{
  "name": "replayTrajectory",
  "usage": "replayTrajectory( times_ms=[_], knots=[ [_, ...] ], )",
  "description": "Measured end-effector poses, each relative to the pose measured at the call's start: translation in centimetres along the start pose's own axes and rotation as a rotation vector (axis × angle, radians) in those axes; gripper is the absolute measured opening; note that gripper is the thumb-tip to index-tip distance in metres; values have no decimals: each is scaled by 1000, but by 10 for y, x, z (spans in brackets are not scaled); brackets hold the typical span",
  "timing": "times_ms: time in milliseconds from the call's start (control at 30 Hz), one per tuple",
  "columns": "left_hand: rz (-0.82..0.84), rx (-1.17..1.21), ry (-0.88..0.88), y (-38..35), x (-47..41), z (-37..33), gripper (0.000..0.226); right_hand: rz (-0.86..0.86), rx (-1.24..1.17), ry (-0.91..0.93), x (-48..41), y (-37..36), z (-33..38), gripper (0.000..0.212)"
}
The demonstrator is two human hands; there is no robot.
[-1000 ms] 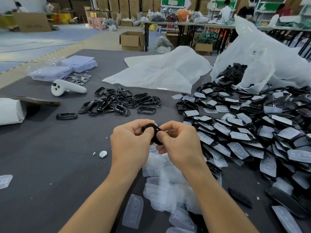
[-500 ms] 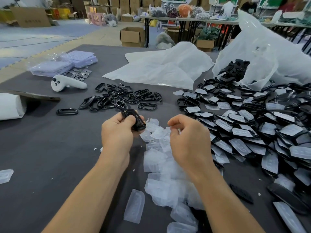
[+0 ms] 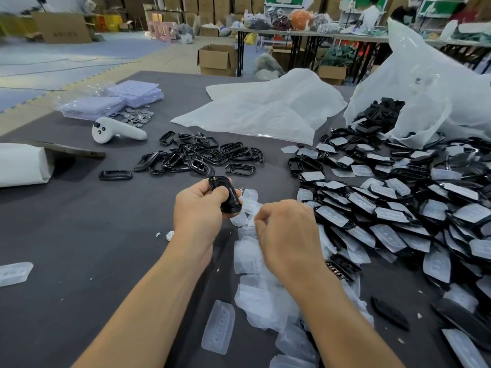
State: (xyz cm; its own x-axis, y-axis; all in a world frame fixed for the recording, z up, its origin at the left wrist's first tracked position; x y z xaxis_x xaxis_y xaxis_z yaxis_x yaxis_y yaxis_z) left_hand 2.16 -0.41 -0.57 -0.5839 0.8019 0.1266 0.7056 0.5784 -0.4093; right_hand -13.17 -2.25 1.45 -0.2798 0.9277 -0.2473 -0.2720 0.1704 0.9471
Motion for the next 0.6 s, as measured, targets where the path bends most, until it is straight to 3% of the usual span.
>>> replayTrajectory(
  times_ms=[200,367,600],
  knots=[
    [-9,-26,-3,2,2,0,39,-14,-179,-52,-1,0,-4,18],
    [25,0,2,-1,5,-4,30,-90,-589,-179,-3,7,-16,20],
    [319,57,114,-16,17,-9,30,-80,-944,-257,-7,2,-24,22]
  ],
)
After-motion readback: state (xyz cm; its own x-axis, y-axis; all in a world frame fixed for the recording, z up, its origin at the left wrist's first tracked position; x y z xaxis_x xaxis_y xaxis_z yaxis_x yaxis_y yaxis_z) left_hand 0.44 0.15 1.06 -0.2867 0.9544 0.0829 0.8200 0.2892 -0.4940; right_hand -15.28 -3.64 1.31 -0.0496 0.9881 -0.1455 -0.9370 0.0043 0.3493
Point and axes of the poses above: each hand's wrist, its own x-axis away from the middle knuckle, its own y-axis out of the back of the hand, z = x × y, the point moved 5 cm from there along -x, towards the middle knuckle, and after that the axes turned 14 degrees about x, right-handed, at the moved point
